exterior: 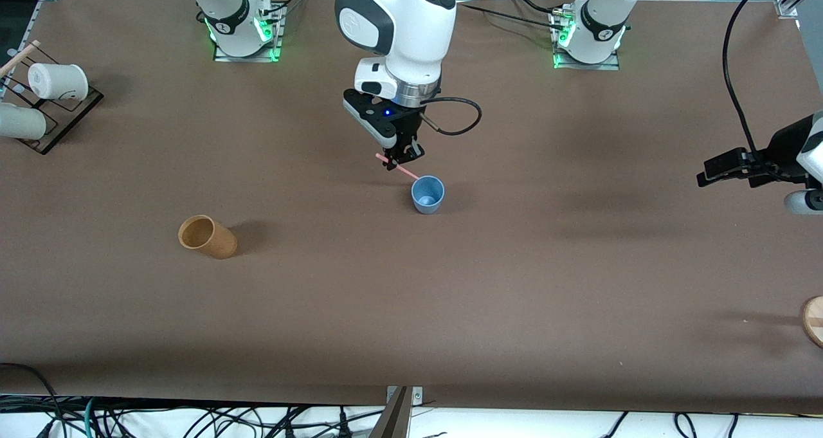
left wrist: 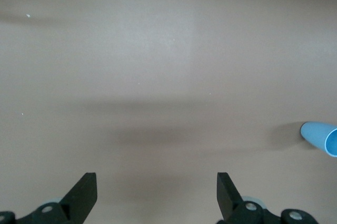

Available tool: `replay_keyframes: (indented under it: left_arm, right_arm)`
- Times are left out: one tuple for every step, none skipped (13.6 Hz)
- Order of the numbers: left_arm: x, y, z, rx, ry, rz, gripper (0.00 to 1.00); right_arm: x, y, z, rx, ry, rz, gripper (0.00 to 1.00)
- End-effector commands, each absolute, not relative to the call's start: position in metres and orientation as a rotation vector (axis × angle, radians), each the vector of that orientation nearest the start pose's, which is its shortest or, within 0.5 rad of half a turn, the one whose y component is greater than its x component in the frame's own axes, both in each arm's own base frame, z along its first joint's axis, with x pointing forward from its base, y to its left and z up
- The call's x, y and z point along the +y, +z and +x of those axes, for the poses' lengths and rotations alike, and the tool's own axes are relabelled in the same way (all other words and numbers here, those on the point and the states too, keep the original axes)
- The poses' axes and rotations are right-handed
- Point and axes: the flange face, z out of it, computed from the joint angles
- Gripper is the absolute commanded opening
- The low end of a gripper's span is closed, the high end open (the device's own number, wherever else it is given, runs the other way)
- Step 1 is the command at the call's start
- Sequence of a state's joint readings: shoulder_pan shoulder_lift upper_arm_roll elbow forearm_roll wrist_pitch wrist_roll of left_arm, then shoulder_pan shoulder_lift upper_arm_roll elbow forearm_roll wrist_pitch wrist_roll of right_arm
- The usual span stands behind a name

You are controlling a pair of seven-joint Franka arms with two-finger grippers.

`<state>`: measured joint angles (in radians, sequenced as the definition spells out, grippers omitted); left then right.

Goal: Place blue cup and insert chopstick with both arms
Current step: 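Lower the pink chopstick into the blue cup with the right gripper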

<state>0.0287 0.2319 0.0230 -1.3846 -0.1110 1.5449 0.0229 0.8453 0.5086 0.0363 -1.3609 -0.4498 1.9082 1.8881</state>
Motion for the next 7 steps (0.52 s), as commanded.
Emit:
replay_keyframes:
  left_arm:
    - [0.023, 0.577, 0.609, 0.02, 0.106, -3.215, 1.0]
    - [0.024, 0.572, 0.608, 0.022, 0.121, -3.21, 1.0]
    - [0.024, 0.57, 0.608, 0.039, 0.126, -3.211, 1.0]
    - [0.022, 0.57, 0.608, 0.049, 0.126, -3.209, 1.0]
    - [0.023, 0.57, 0.608, 0.047, 0.126, -3.209, 1.0]
    - [0.023, 0.57, 0.609, 0.047, 0.125, -3.211, 1.0]
    - [0.022, 0.569, 0.609, 0.049, 0.128, -3.21, 1.0]
  right_arm:
    - [0.538, 0.44, 0.49, 1.324, -0.695, -2.779, 0.0]
    - [0.543, 0.427, 0.491, 1.32, -0.693, -2.793, 0.0]
    - [0.545, 0.421, 0.49, 1.318, -0.702, -2.8, 0.0]
    - [0.548, 0.414, 0.489, 1.309, -0.734, -2.807, 0.0]
    - [0.549, 0.41, 0.488, 1.309, -0.747, -2.81, 0.0]
    - [0.552, 0.401, 0.486, 1.303, -0.749, -2.823, 0.0]
    - [0.552, 0.397, 0.487, 1.303, -0.757, -2.828, 0.0]
